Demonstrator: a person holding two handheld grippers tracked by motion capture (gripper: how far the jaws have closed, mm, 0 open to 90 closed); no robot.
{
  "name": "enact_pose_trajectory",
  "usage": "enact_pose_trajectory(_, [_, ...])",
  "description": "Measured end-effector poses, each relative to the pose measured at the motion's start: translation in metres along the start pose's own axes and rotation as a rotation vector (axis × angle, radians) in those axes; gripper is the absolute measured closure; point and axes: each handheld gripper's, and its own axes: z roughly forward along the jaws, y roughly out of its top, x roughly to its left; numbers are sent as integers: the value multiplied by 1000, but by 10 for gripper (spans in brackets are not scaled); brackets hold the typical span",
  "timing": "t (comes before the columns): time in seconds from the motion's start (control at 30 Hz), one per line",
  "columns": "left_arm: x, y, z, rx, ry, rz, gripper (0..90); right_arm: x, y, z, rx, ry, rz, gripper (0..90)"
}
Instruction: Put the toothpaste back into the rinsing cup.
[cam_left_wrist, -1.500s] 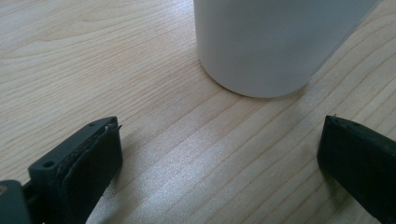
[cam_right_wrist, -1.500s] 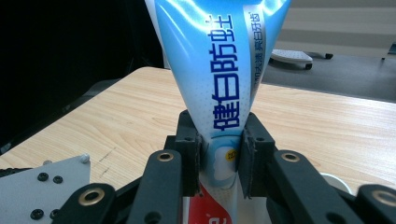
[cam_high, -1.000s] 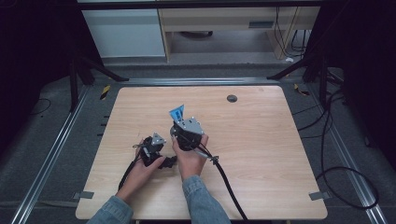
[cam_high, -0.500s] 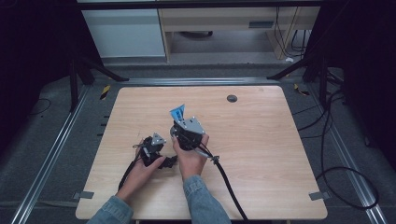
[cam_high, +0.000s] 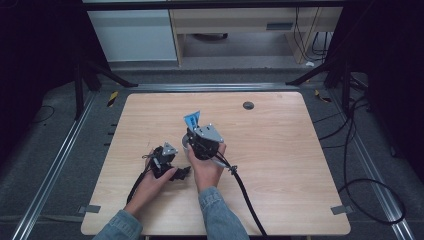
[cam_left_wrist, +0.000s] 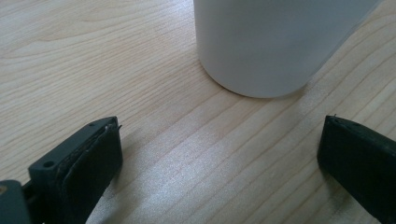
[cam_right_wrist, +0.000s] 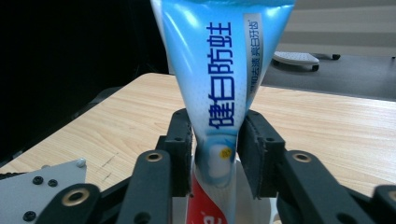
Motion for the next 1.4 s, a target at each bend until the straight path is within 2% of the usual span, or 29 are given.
enact_pose_trajectory(0.93, [0, 0, 0, 0, 0, 0, 0, -1, 3, -1, 10, 2, -14, 633])
enact_pose_trajectory(1.17, [0, 0, 0, 0, 0, 0, 0, -2, 9, -3, 21, -1, -19, 582])
enact_pose_trajectory(1.4, [0, 0, 0, 0, 0, 0, 0, -5, 15, -4, 61, -10, -36, 501])
